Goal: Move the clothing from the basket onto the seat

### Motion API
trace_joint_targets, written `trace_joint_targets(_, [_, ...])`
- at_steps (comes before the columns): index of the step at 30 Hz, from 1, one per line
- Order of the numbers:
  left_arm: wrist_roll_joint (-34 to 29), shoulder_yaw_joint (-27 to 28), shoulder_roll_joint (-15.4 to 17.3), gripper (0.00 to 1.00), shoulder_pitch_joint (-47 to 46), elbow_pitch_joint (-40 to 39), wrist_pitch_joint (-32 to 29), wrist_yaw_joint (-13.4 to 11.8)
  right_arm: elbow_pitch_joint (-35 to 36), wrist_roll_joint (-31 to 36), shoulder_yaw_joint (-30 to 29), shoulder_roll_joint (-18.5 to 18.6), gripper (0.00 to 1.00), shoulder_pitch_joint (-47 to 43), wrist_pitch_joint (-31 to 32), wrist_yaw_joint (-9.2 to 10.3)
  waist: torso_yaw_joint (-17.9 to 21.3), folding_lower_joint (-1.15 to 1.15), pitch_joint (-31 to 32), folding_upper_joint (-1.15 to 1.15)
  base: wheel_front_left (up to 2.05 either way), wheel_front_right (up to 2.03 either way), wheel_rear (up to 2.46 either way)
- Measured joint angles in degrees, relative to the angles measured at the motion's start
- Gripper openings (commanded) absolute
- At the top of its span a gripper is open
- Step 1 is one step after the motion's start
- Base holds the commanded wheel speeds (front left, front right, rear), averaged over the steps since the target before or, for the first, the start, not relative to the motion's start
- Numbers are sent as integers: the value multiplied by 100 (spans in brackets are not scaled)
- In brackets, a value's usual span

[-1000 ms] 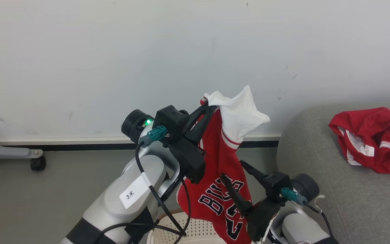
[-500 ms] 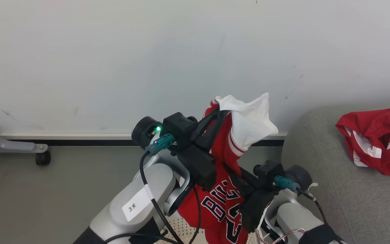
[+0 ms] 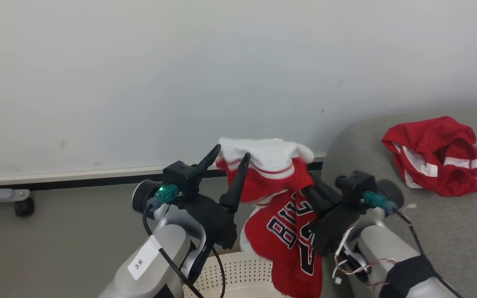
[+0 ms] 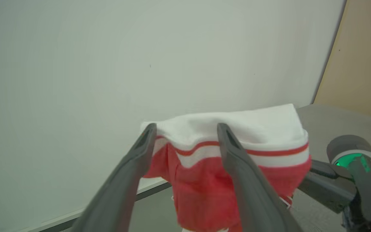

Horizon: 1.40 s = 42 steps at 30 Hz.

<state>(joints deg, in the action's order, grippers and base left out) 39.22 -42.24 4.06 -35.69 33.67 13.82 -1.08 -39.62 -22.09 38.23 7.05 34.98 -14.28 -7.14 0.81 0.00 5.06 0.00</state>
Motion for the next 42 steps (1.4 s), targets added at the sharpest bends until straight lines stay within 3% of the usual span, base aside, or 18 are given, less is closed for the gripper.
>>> trace_joint_targets(15, [41, 7, -2, 100, 702, 20, 47, -77, 894, 54, -385, 786, 0, 19, -2, 16, 676, 0, -41, 0, 0, 0, 0])
trace_joint_targets(34, [-83, -297, -85, 100, 1159, -279, 48, -75, 1937, 92, -762, 1637, 0, -325, 40, 259, 1640, 0, -176, 0, 0, 0, 0])
trace_joint_targets(42, [-198, -476, -101, 100, 1151, -460, 48, -68, 2198, 32, -989, 1948, 0, -387, 221, 310, 1751, 0, -417, 0, 0, 0, 0])
